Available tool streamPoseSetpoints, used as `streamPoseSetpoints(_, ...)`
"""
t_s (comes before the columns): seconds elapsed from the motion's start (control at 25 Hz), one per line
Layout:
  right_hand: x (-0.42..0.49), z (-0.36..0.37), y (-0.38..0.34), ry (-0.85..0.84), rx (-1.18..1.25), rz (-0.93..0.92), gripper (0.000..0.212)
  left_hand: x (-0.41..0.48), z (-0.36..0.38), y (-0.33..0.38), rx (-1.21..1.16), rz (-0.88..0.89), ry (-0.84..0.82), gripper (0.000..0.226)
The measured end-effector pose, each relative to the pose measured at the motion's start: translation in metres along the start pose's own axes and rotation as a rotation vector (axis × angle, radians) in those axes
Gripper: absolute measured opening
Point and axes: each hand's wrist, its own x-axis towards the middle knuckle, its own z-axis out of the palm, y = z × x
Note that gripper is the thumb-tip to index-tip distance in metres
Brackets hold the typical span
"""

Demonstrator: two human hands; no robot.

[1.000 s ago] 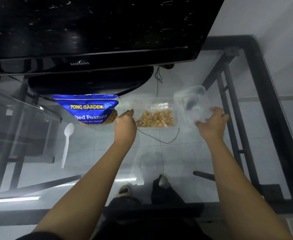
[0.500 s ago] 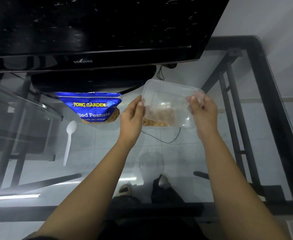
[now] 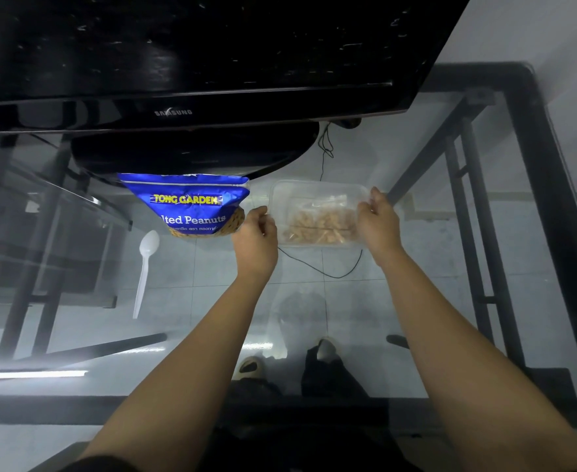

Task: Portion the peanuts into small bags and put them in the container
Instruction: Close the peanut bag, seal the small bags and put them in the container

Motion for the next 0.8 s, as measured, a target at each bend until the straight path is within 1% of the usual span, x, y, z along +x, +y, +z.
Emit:
streamPoseSetpoints(0.16,0.001,0.000,0.012,0.075,-0.034,-0.133,0.037,0.002,0.001,-0.003,-0.009,-0.001,-0.006,0.031)
streamPoseSetpoints(0.24,0.002,0.001,0.017,0.091,-0.028,-0.151,0.034,0.002,0.001,-0.004,-0.030,-0.006,-0.007,0.032)
streamPoseSetpoints(0.36,-0.003,0.003,0.024,0.103,-0.070,-0.190,0.039,0.003,0.001,-0.005,-0.031,-0.011,0.001,0.034)
streamPoseSetpoints(0.48,-0.005,0.004,0.034,0.115,-0.173,-0.297,0.043,0.004,0.001,-0.006,-0.018,0.003,0.000,0.035)
streamPoseSetpoints(0.6,-0.001,0.005,0.038,0.114,-0.236,-0.335,0.044,0.000,0.002,-0.009,0.019,0.087,0.022,0.034)
streamPoseSetpoints(0.72,-0.002,0.005,0.035,0.120,-0.269,-0.345,0.043,-0.006,0.005,-0.015,0.141,0.237,0.008,0.033)
streamPoseSetpoints(0.8,-0.003,0.007,0.033,0.112,-0.285,-0.363,0.045,-0.007,0.006,-0.020,0.198,0.283,-0.006,0.034)
